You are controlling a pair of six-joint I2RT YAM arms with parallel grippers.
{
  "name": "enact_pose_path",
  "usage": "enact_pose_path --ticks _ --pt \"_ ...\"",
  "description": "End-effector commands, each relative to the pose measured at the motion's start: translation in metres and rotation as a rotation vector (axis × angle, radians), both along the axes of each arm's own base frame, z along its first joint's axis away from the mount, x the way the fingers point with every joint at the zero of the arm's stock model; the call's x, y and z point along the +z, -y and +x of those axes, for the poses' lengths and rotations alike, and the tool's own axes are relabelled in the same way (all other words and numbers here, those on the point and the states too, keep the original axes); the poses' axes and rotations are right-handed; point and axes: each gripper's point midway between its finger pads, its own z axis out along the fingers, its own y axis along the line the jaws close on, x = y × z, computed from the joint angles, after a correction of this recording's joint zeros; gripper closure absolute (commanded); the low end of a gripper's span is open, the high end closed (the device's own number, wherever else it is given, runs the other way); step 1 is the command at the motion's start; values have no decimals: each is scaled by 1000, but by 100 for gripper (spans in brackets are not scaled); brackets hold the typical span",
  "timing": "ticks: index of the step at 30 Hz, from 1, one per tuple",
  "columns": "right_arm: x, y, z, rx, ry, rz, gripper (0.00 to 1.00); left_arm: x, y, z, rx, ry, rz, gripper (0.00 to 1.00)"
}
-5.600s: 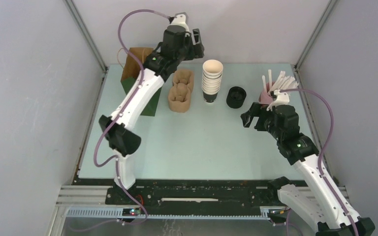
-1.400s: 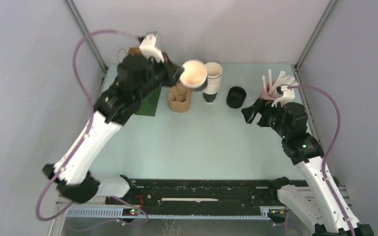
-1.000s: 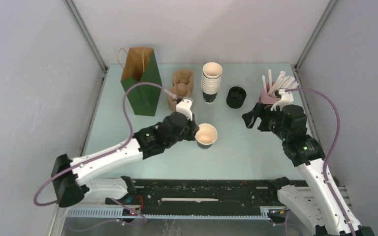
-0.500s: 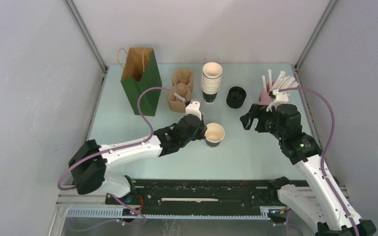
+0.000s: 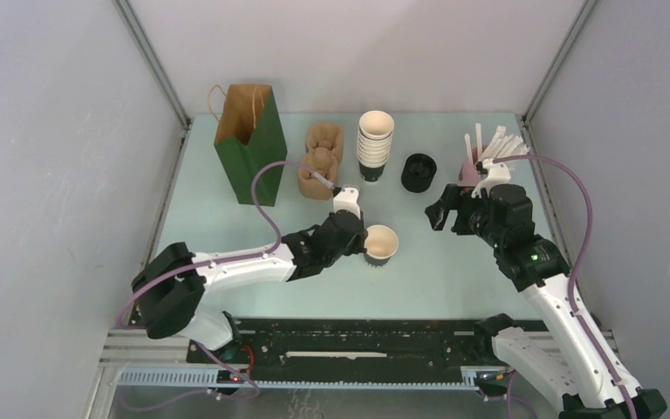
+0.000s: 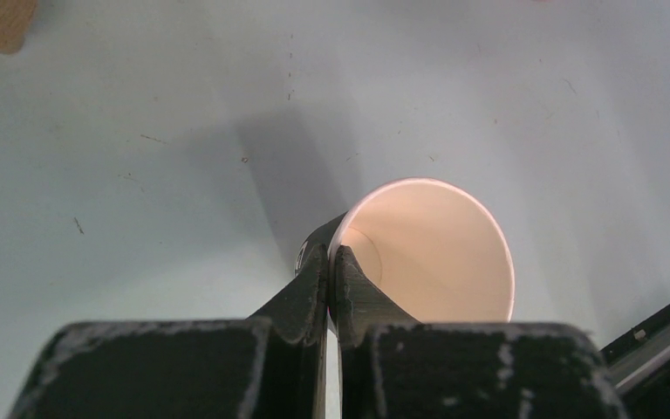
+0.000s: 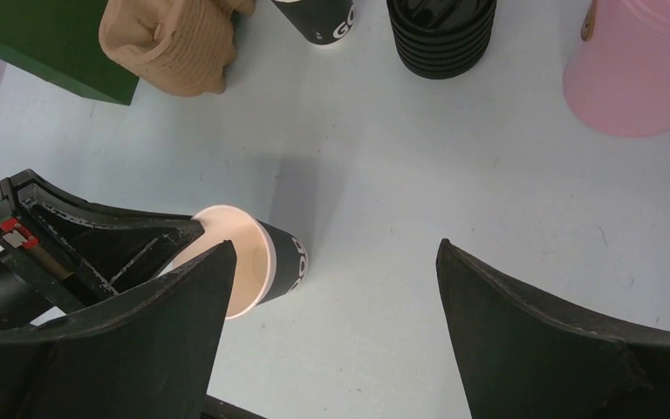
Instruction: Pack the takeout coffee
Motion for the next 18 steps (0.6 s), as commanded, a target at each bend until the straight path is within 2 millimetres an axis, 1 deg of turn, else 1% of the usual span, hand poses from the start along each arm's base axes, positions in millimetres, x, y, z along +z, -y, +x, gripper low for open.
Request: enact_pose_path --ticks 1,7,12,16,18 --pt "6 1 3 0 34 -12 5 -1 2 4 29 15 -19 100" --pt "8 2 1 -2 42 -9 5 -8 1 5 37 7 2 100" --pt "7 3 1 -5 38 -16 5 -8 -3 6 55 10 11 99" --pt "6 3 2 -8 37 -18 5 -2 -6 6 58 18 7 72" --pt "8 3 3 -7 45 -23 6 5 -7 4 53 20 1 62"
